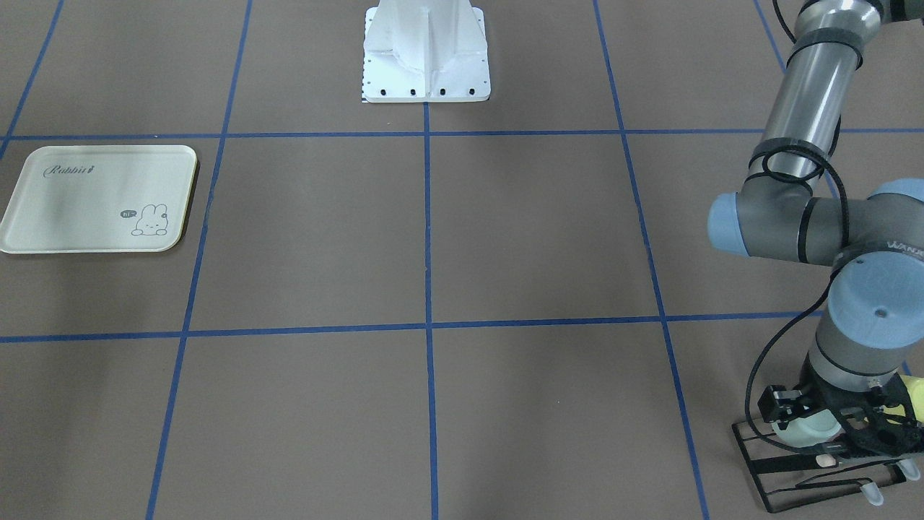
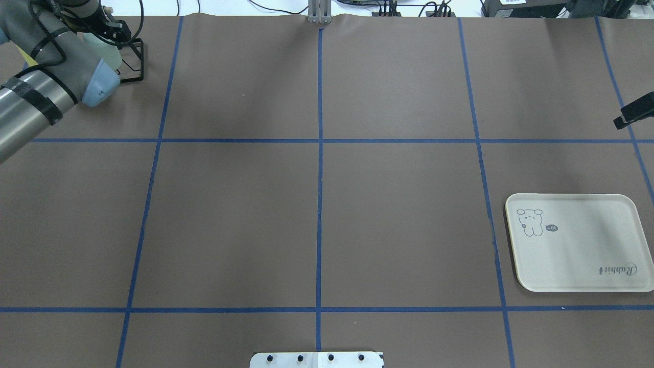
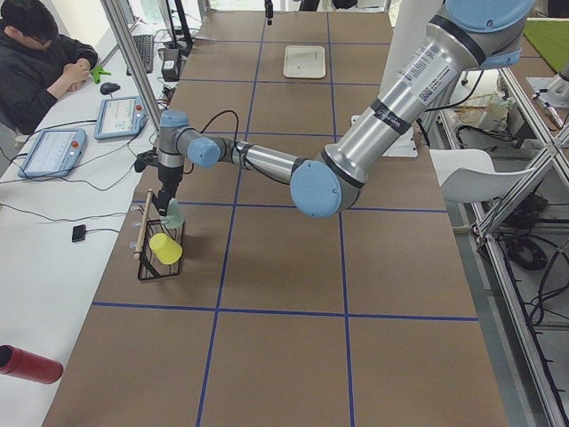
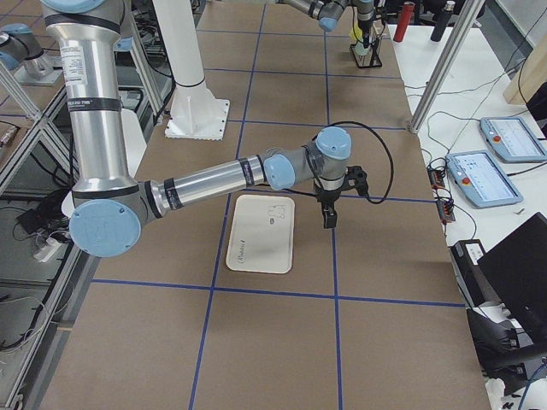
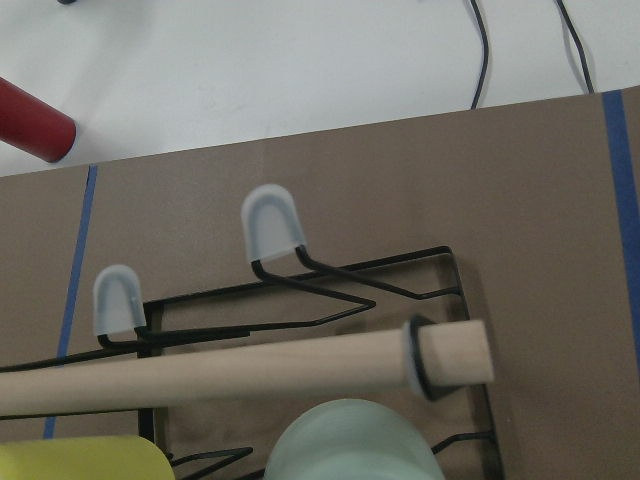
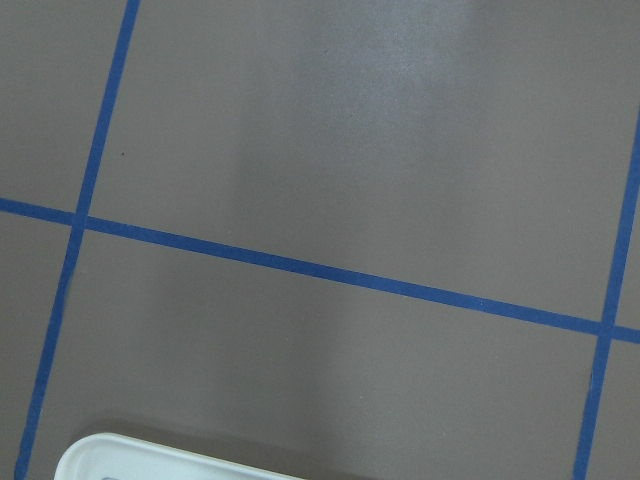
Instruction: Left arm grabs green cup and hands to right arm on tray
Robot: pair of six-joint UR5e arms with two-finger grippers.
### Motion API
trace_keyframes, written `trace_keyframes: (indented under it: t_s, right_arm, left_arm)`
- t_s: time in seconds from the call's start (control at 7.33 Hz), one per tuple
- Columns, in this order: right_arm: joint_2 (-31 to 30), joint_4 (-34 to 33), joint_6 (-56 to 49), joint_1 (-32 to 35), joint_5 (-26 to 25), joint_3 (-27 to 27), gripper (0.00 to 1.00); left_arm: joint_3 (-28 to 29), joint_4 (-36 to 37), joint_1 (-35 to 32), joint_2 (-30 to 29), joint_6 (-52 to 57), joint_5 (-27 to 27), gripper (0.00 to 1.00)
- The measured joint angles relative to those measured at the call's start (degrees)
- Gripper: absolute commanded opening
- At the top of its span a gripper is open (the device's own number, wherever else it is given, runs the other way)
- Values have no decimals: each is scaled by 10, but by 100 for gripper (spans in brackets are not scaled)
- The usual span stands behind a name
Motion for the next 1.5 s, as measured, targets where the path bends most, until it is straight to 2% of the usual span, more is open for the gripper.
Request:
trace_keyframes:
  t_s: [0.14, 0.27, 0.55, 0.82, 0.95, 1.09, 1.5]
  right_arm:
    - [0, 0, 0, 0, 0, 0, 100]
    - [0, 0, 0, 0, 0, 0, 100]
    - [0, 0, 0, 0, 0, 0, 100]
    - [0, 0, 0, 0, 0, 0, 100]
    - [0, 0, 0, 0, 0, 0, 100]
    - [0, 0, 0, 0, 0, 0, 100]
    - [-1, 0, 0, 0, 0, 0, 100]
  left_arm:
    - [-1, 0, 1, 0, -1, 0, 99]
    - [-2, -1, 2, 0, -2, 0, 94]
    - [-2, -1, 2, 1, -2, 0, 60]
    - [-4, -1, 2, 2, 0, 1, 33]
    - [-6, -1, 2, 4, 1, 1, 22]
    - [-11, 0, 2, 5, 5, 2, 15]
    - [-36, 4, -2, 13, 23, 0, 13]
